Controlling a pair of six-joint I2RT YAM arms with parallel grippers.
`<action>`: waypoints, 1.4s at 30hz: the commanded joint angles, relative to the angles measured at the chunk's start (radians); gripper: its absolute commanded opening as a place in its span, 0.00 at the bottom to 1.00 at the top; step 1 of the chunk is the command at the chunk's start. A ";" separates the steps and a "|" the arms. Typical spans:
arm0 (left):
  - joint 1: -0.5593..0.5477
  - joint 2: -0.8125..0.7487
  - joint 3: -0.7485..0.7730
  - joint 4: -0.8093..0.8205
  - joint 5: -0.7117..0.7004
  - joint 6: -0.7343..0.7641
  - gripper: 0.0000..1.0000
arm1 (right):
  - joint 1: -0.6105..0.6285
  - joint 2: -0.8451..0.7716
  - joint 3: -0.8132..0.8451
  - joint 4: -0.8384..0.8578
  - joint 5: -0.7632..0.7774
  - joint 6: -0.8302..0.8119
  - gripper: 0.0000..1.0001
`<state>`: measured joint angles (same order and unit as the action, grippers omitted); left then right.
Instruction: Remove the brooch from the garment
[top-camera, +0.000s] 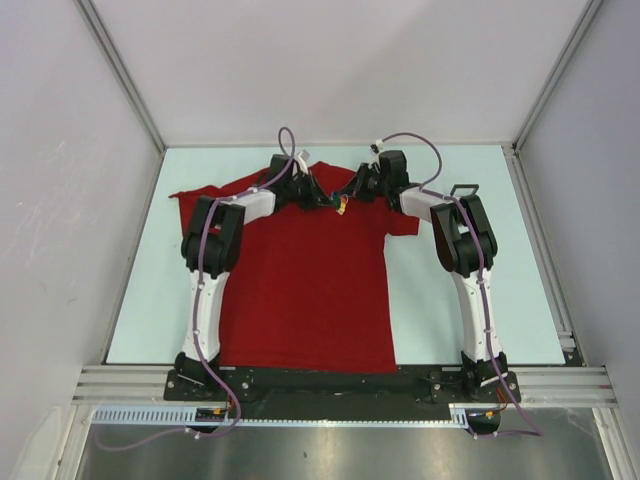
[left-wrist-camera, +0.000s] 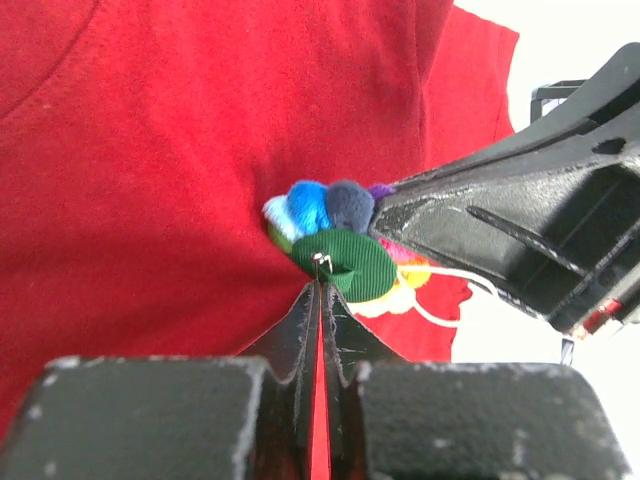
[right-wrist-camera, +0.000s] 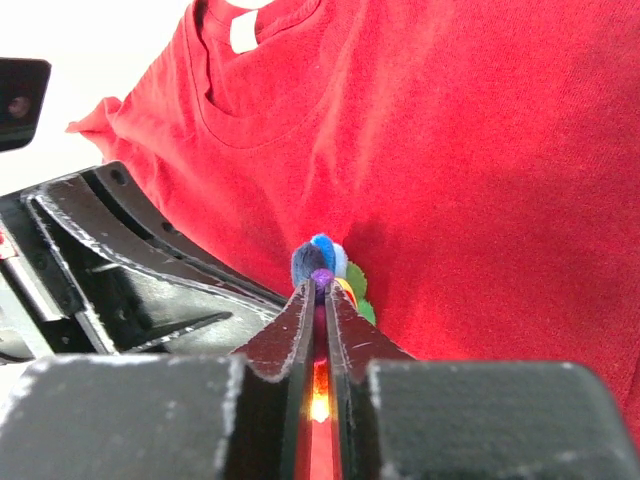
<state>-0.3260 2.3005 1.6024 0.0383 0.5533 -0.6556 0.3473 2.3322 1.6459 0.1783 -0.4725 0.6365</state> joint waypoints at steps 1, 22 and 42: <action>-0.024 0.020 0.059 -0.005 0.011 -0.016 0.06 | -0.004 -0.008 -0.029 -0.003 -0.003 -0.006 0.11; -0.044 0.056 0.113 -0.031 0.007 -0.012 0.06 | 0.013 -0.105 -0.143 0.058 0.000 -0.084 0.58; -0.045 0.030 0.096 -0.032 0.002 -0.003 0.06 | 0.051 -0.178 -0.184 0.016 0.127 -0.205 0.65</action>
<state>-0.3538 2.3455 1.6752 -0.0238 0.5526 -0.6552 0.3866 2.2177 1.4628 0.2115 -0.4183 0.4843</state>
